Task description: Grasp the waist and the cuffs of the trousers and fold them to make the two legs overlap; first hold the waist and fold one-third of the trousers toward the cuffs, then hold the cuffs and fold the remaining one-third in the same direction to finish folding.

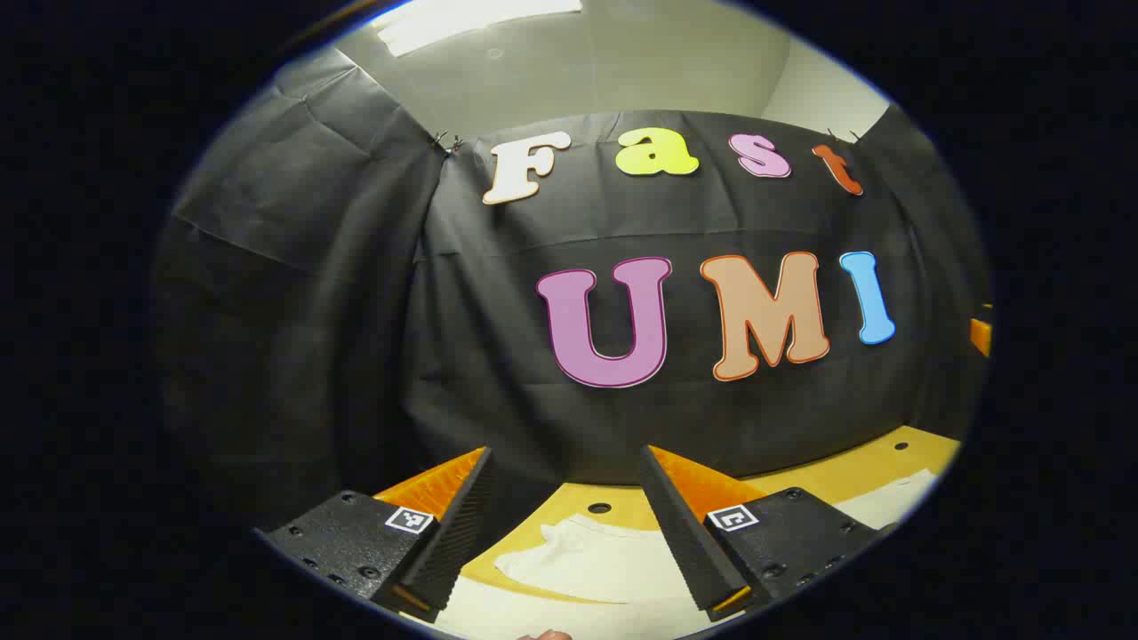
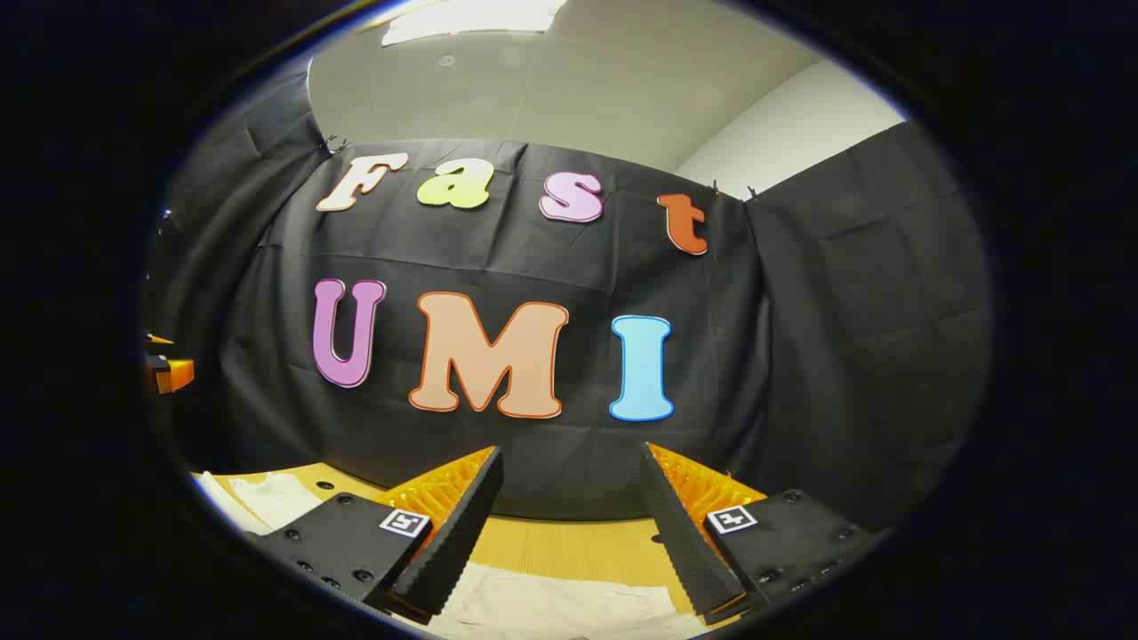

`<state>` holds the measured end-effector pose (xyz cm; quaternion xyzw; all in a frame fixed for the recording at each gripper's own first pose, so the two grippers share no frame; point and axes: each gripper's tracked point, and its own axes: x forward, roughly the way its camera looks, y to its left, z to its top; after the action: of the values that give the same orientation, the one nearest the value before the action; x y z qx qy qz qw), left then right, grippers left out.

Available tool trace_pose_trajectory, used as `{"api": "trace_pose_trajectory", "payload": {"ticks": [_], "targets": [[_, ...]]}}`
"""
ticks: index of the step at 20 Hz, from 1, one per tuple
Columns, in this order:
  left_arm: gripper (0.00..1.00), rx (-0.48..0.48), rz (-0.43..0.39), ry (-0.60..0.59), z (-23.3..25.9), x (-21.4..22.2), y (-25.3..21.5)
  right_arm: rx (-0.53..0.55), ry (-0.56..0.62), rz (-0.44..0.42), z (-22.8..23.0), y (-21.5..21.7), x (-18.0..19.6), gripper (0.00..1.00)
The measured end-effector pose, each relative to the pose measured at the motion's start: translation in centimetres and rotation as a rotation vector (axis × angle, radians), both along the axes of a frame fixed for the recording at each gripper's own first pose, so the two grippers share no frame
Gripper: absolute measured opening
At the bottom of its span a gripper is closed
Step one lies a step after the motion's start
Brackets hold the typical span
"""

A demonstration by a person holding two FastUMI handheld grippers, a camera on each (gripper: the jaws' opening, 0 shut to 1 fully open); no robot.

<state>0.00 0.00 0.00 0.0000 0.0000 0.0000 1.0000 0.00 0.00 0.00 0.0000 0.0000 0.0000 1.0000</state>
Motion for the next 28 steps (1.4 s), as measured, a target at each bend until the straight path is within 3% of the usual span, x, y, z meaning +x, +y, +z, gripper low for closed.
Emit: {"api": "trace_pose_trajectory", "payload": {"ticks": [23,28], "targets": [[0.95,0.028,0.017,-0.004,0.1,0.8,-0.4,-0.026,0.026,0.012,-0.9,-1.2,-0.1,0.97],[0.96,0.027,0.019,-0.008,0.2,0.6,-0.3,-0.085,0.049,0.039,-2.0,-2.3,-0.5,0.97]]}}
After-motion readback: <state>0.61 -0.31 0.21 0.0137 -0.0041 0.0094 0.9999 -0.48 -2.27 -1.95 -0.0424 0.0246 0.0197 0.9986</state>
